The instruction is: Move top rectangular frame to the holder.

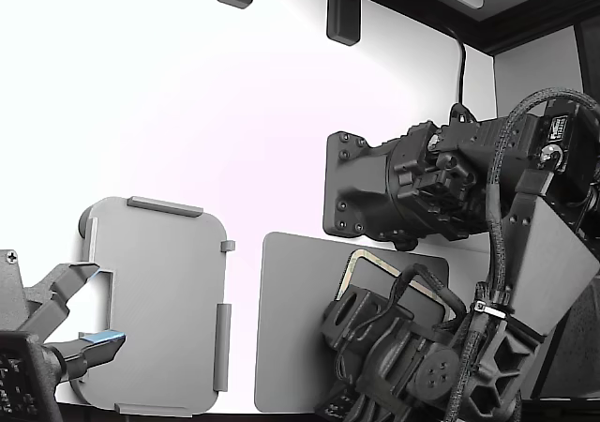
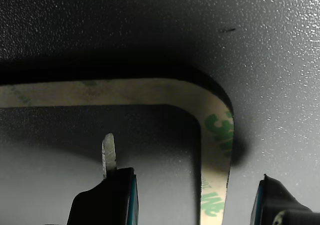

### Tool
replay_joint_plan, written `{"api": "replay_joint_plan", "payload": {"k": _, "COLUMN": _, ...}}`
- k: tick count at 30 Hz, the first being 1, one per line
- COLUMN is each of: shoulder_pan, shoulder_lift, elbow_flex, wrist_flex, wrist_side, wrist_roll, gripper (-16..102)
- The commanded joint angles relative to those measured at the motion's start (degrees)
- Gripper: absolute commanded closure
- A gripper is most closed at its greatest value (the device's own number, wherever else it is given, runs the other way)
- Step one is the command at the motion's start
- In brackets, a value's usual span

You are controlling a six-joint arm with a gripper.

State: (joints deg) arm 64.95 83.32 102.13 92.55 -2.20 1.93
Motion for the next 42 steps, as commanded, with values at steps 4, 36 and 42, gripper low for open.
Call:
{"api": "replay_joint_plan", "payload": {"k": 4, "shoulder_pan": -0.97, "shoulder_lift": 0.18, "elbow_flex": -0.79, "wrist_flex": -0.7, "wrist_side": 0.35, "wrist_roll": -0.44, "gripper": -4}}
{"api": "replay_joint_plan", "payload": {"k": 36, "shoulder_pan": -1.23, "shoulder_lift": 0.35, "elbow_flex": -2.81, "wrist_flex": 2.2, "wrist_side": 3.87, "wrist_roll": -0.53, "gripper": 97}}
{"api": "replay_joint_plan", "payload": {"k": 42, "shoulder_pan": -1.23, "shoulder_lift": 2.02, "elbow_flex": -6.24, "wrist_flex": 2.29, "wrist_side": 4.66, "wrist_roll": 0.79, "gripper": 97}}
